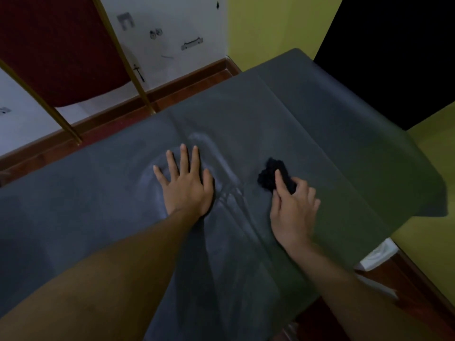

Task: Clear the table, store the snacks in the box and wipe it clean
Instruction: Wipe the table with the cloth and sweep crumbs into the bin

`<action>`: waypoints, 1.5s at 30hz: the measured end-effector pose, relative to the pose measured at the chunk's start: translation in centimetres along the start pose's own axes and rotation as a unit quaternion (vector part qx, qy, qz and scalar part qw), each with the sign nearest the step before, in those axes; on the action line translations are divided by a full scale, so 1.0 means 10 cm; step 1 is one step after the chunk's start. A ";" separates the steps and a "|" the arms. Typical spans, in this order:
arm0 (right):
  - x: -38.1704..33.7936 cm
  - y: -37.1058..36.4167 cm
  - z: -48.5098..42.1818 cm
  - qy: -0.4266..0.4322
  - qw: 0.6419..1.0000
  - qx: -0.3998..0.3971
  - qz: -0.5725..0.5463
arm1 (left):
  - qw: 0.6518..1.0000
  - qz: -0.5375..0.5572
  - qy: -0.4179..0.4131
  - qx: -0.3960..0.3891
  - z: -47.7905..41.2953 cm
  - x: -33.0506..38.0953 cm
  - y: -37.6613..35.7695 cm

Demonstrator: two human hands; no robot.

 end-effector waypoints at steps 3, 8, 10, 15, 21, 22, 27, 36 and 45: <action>-0.17 -0.10 0.19 0.079 0.997 -0.014 0.000 | 1.000 0.000 0.003 -0.003 0.01 0.00 -0.01; -0.26 -0.12 -0.18 0.148 0.989 -0.022 0.013 | 1.000 -0.006 0.003 -0.002 0.00 0.00 -0.01; -0.36 -0.10 -0.52 0.110 0.994 -0.006 0.000 | 1.000 -0.009 0.006 -0.003 0.00 -0.01 -0.02; -0.65 -0.19 -0.84 0.073 0.997 -0.023 0.002 | 1.000 -0.008 0.007 -0.002 -0.01 0.00 -0.03; -0.86 -0.27 -0.90 0.214 0.976 -0.042 0.009 | 1.000 -0.015 0.006 0.000 -0.01 0.00 -0.02; -0.93 -0.27 -1.08 0.207 0.978 -0.040 0.007 | 1.000 -0.015 0.006 -0.001 -0.01 0.00 -0.02; -1.35 -0.34 -1.91 0.105 0.993 -0.053 -0.005 | 1.000 -0.019 0.010 -0.010 0.00 0.00 0.00; -1.41 -0.40 -1.57 0.264 0.962 -0.072 -0.009 | 0.999 -0.029 0.008 -0.017 0.00 0.01 0.00; -1.48 -0.36 -1.90 0.185 0.981 -0.063 0.016 | 0.999 -0.031 0.013 -0.019 -0.01 0.01 0.00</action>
Point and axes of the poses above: each hand's wrist, its own z-axis away from the middle knuckle, its own y-axis out of the back of the hand, x = y × z, the point moved 5 cm from there along -z, towards the middle knuckle, and after that the axes turned 9 degrees about -x, right-handed, at the moved point
